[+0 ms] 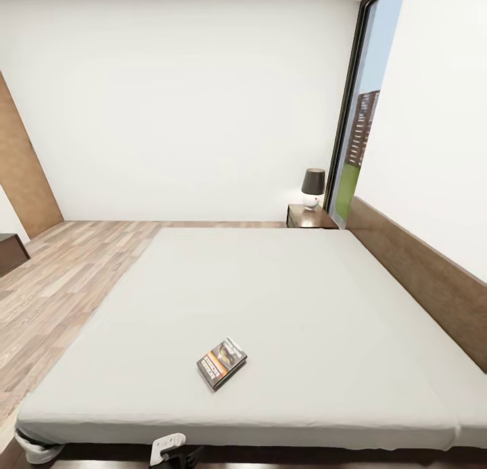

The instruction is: In the bedroom, move the book from the bed onto either nightstand, and place the two sandals side by side next to the bed.

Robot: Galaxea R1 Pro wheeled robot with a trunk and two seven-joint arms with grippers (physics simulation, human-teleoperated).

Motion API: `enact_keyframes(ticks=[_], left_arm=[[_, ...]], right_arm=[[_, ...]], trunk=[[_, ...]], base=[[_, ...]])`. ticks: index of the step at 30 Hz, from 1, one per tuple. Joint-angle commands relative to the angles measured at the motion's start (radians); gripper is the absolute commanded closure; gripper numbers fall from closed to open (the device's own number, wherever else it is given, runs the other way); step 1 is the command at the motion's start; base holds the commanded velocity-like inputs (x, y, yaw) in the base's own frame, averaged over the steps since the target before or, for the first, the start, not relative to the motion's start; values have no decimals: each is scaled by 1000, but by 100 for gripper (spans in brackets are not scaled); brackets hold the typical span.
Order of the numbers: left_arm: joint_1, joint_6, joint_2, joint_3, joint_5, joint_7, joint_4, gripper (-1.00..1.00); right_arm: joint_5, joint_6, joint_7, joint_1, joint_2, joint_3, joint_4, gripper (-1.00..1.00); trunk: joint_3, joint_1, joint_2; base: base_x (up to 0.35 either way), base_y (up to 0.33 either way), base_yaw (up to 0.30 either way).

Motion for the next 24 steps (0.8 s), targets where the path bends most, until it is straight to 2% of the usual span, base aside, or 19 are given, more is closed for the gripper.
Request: enact_keyframes(ticks=[1,24], left_arm=[[-1,-1,0,8,-2,-5,2,-100],[-1,-1,0,8,-1,-3,2,-100]], right_arm=[[-5,-5,2,-1,-1,5,1,-100],[-5,-4,2,-1,-1,5,1,-100]], trunk=[[2,-4,6],[74,-92,167]], base=[[0,0,0],[0,0,0]])
